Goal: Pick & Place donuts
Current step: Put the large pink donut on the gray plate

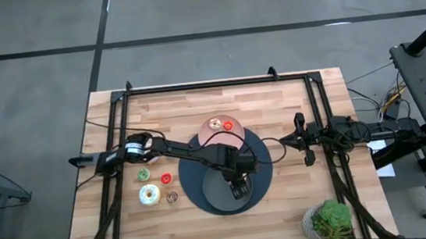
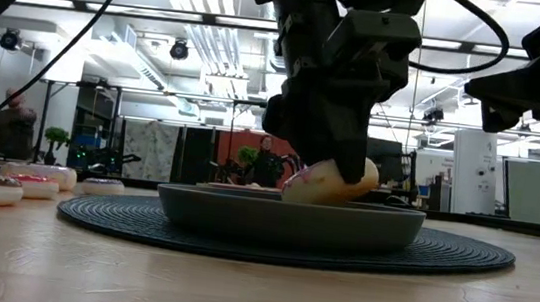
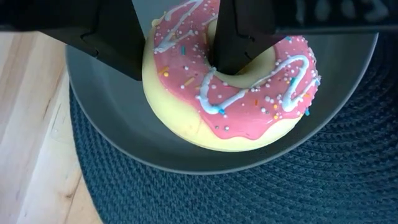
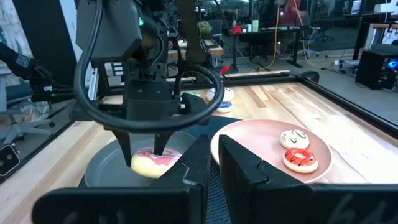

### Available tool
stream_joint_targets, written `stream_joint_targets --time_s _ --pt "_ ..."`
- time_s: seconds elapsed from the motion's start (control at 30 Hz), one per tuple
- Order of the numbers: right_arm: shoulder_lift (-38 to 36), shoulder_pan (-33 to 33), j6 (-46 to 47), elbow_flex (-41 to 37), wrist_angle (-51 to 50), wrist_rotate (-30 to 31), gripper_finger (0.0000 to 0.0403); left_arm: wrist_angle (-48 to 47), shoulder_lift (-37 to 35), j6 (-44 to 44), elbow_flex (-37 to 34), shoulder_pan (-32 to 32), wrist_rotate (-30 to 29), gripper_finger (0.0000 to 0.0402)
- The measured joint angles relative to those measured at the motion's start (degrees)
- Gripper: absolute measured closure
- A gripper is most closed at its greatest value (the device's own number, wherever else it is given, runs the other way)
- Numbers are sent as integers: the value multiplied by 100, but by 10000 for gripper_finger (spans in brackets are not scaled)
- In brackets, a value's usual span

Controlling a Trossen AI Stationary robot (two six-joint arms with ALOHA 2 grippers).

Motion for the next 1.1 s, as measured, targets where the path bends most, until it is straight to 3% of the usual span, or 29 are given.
stream_joint_targets --time_s 0.9,1.1 --pt "0 2 1 0 0 1 374 114 -4 96 0 0 -4 254" --pt "0 1 2 0 2 1 374 114 -5 102 0 0 -4 229"
